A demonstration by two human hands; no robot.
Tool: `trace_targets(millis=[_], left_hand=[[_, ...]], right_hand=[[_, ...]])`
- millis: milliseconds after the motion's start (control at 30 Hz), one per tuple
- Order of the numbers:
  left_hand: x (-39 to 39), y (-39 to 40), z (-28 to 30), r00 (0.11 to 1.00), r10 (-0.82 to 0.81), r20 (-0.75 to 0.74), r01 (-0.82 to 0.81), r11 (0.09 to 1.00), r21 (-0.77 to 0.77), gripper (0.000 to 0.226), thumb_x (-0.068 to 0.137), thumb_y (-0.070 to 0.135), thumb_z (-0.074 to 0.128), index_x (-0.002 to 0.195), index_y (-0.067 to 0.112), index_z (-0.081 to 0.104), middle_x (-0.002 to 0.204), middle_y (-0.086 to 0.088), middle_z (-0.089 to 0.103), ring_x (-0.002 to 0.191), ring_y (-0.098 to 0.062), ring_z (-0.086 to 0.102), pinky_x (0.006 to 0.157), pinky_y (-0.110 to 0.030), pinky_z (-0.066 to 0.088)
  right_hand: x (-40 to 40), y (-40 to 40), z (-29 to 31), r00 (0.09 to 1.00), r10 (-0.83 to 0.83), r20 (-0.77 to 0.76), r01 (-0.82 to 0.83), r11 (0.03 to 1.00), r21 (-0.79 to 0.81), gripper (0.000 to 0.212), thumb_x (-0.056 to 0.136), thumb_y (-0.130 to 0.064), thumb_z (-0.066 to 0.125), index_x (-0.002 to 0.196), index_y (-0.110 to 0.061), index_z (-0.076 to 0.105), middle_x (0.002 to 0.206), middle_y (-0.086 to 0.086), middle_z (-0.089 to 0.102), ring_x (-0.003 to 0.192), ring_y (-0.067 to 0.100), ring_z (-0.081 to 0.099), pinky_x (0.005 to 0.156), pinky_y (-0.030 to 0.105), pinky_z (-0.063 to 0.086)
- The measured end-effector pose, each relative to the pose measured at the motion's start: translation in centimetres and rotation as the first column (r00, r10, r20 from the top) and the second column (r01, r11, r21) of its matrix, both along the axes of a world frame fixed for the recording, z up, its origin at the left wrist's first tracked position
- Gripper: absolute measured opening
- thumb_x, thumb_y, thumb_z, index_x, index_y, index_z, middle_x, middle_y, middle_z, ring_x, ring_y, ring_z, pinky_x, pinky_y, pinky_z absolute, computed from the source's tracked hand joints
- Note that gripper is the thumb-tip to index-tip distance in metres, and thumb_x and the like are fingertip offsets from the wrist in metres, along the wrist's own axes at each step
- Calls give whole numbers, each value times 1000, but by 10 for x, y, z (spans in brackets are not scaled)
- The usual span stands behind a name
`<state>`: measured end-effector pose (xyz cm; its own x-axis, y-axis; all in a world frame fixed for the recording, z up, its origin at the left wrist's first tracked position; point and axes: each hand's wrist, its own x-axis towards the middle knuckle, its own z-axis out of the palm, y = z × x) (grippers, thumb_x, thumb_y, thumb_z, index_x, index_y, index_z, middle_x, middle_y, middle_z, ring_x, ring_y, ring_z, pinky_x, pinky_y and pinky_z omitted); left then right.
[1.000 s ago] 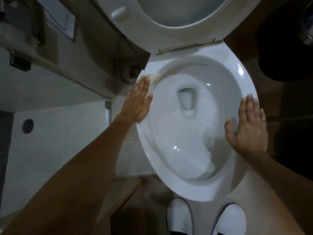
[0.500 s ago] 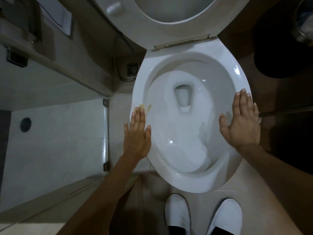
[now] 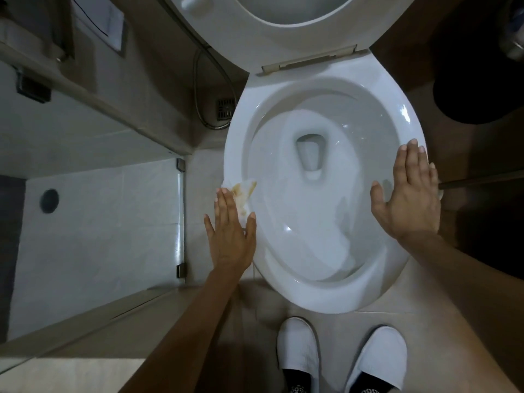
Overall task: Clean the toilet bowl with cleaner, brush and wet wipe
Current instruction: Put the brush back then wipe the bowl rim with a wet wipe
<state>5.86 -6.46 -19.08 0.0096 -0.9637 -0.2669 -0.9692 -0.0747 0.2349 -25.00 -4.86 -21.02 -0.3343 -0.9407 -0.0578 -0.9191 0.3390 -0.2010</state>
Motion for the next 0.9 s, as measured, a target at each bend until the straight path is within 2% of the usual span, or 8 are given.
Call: trace_targets(millis=[167,300,367,467,567,667,733,900], left_hand=[[-12,-5,-3,996,87,9,-87,996,-16,62,100,41,15,151,11,-3,160,-4,2,146,-15,6,114,-37,-8],[-13,3,-1,996,62,69,-58,997,-57,60,97,34,10,151,9,12,158,-6,16,145,-16,16,113,-37,-8],[-9,9,2,993,11,118,-2,997,-73,59,98,33,8,149,7,22,155,-9,26,142,-18,26,114,-41,-2],[1,16,2,983,-76,168,96,988,-119,54,99,30,19,141,3,40,144,-12,44,134,-23,42,112,-51,12],[9,19,1,987,-65,147,84,989,-125,60,98,40,18,143,6,37,145,-11,43,135,-23,40,114,-50,2],[9,17,0,987,-7,159,18,998,-66,74,93,50,7,146,4,31,145,-13,43,136,-24,38,112,-47,-9],[7,14,0,985,13,175,-2,998,-63,77,92,50,5,143,1,35,140,-15,48,134,-27,42,111,-47,-11],[8,14,12,954,-57,296,98,988,-123,54,96,30,24,131,0,53,127,-16,60,122,-31,54,109,-60,10]], right_hand=[[0,0,1,1000,0,1,0,1000,-1,76,91,-44,30,153,-6,10,161,11,5,149,24,4,120,41,7],[0,-1,2,1000,-2,-5,2,1000,3,75,91,-45,31,153,-7,11,161,11,5,149,24,5,119,39,4],[1,0,3,1000,-2,1,2,1000,-2,75,91,-44,32,153,-6,12,161,11,6,149,25,6,119,39,5],[1,0,3,1000,0,1,0,1000,-5,75,91,-43,32,153,-5,13,161,12,8,149,26,7,119,40,7],[0,0,3,1000,2,-1,-2,1000,10,76,91,-45,30,153,-6,11,161,12,6,149,25,6,119,40,6],[0,0,3,1000,-6,-5,6,1000,19,75,92,-46,31,154,-8,10,162,10,5,149,24,5,119,37,2],[0,0,3,1000,-7,2,7,1000,15,75,92,-45,32,154,-7,10,161,10,6,149,24,5,119,37,2],[0,1,6,1000,13,6,-13,998,55,77,91,-46,31,153,-6,8,161,12,4,149,25,3,119,39,3]])
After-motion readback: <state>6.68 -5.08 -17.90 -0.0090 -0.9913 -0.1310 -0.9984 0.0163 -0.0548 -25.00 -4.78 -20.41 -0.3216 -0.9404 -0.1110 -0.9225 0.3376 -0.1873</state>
